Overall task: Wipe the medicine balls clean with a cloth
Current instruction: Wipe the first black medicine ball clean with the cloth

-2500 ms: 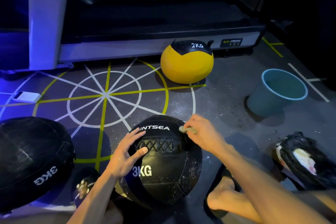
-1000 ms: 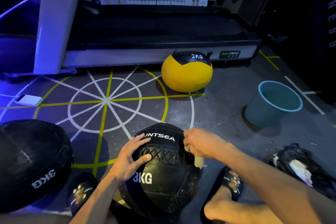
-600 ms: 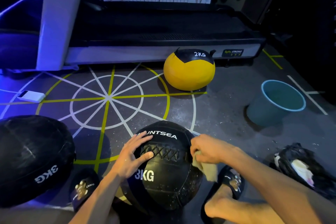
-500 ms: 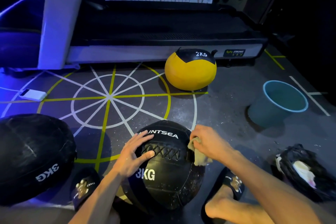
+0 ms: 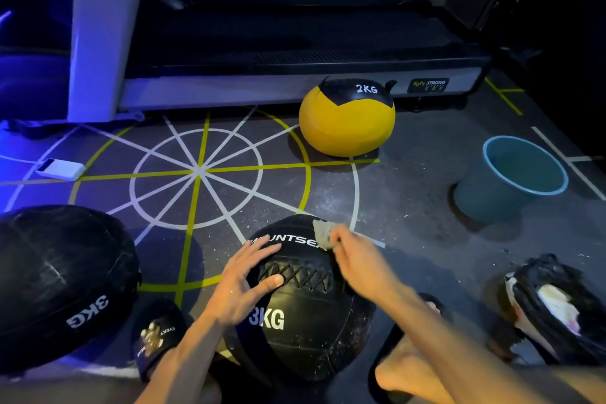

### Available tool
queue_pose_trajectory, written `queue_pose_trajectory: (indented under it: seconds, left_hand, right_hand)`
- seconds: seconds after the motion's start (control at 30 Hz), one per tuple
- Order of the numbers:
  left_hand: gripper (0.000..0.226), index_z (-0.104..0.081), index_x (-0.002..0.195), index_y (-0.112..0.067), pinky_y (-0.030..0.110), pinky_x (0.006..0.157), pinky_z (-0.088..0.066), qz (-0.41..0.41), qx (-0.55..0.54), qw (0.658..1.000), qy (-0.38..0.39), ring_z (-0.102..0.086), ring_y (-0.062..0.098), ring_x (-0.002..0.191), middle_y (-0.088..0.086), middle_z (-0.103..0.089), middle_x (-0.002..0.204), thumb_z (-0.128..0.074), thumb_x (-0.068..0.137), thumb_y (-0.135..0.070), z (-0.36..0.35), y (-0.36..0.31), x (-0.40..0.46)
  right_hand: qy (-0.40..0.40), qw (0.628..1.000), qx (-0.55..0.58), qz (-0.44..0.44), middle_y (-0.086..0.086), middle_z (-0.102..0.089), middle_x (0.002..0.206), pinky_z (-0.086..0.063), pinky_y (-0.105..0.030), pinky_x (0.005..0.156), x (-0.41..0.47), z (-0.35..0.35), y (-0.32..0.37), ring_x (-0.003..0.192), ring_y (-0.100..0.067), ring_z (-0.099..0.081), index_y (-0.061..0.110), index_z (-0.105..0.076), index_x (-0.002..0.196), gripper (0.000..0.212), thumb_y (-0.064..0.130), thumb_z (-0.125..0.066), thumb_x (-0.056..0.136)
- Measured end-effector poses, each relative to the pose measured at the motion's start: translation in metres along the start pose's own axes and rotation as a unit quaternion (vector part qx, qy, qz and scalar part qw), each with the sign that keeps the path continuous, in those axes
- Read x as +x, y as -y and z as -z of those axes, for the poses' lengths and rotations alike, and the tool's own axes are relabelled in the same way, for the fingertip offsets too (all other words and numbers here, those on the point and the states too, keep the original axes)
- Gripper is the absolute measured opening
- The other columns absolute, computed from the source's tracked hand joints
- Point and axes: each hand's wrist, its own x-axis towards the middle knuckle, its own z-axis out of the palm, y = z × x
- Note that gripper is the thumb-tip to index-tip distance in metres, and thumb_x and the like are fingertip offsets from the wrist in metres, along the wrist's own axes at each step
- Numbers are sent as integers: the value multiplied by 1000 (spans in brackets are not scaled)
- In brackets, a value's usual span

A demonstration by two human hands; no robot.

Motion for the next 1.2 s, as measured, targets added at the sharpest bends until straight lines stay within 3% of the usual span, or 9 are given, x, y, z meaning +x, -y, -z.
queue_pose_trajectory:
  seconds: [0.2, 0.4, 0.47, 0.53, 0.63, 0.77, 0.87, 1.0, 1.2]
  left_hand:
    - [67, -46, 140, -63, 34, 121, -12, -4, 5, 1000, -2, -10, -7, 152, -40, -30, 155, -63, 77, -80, -1, 1, -3]
    - [66, -47, 141, -61, 36, 122, -11, -9, 16, 1000, -6, -7, -8, 152, -40, -28, 156, -63, 79, -79, -7, -1, 0]
    - [66, -47, 142, -60, 39, 124, -12, -15, 24, 1000, -5, -9, -7, 152, -38, -29, 157, -65, 80, -76, -7, 2, 0]
    - [68, -45, 143, -60, 40, 124, -12, -26, 33, 999, -1, -10, -6, 152, -36, -29, 158, -65, 80, -74, -7, 2, -1]
    - [68, -43, 142, -64, 40, 124, -11, -15, 26, 1000, 4, -7, -3, 154, -40, -26, 157, -62, 79, -79, -8, -2, 0]
    - [68, -44, 141, -64, 40, 124, -11, -13, 24, 1000, 1, -6, -5, 153, -41, -26, 156, -61, 78, -82, -8, -2, 1]
    - [65, -46, 143, -59, 45, 127, -13, -31, 39, 999, 6, -12, 0, 155, -34, -29, 159, -62, 81, -71, -5, 4, 1]
    - [67, -44, 140, -64, 37, 122, -11, -5, 23, 1000, 12, -9, -2, 154, -41, -26, 156, -60, 78, -82, -6, -3, 1]
    - [73, -53, 140, -53, 39, 124, -14, 0, 16, 1000, 5, -17, 5, 154, -32, -32, 157, -61, 75, -83, 1, -1, -1]
  right_hand:
    - [-5, 985, -26, 171, 0, -64, 133, -54, -29, 95, -27, -25, -10, 114, -16, -63, 29, -48, 125, 22, 27, -38, 106]
    - [-33, 995, -22, 94, 2, -59, 88, -50, -23, 54, -10, -14, -3, 65, -7, -57, 38, -37, 109, 17, 22, -39, 109]
    - [32, 982, -10, 186, -6, -65, 115, -58, -22, 81, -27, -29, 33, 98, -11, -67, 27, -42, 130, 22, 20, -37, 109]
    - [61, 965, -36, 252, -2, -44, 155, -36, -36, 120, -34, -36, 45, 141, -14, -44, 25, -42, 139, 33, 16, -36, 107]
    - [12, 988, -21, 155, -2, -65, 120, -59, -42, 85, -5, -18, 18, 95, -16, -67, 37, -41, 119, 26, 15, -36, 105]
    - [-31, 996, -5, 86, 0, -57, 76, -39, -15, 46, -16, -11, 19, 59, -6, -54, 21, -47, 118, 18, 9, -42, 106]
    - [79, 973, -31, 213, -14, -67, 104, -50, -16, 58, -47, -15, 45, 85, -19, -67, 20, -46, 133, 27, 13, -38, 108]
    - [27, 998, -2, 65, 4, -52, 74, -49, -35, 48, -17, 0, 3, 52, -9, -49, 32, -43, 121, 20, 17, -41, 108]
    - [79, 992, 62, 75, 7, -56, 65, -36, -24, 56, -35, 19, -6, 55, -6, -48, 30, -51, 101, 16, 13, -52, 100]
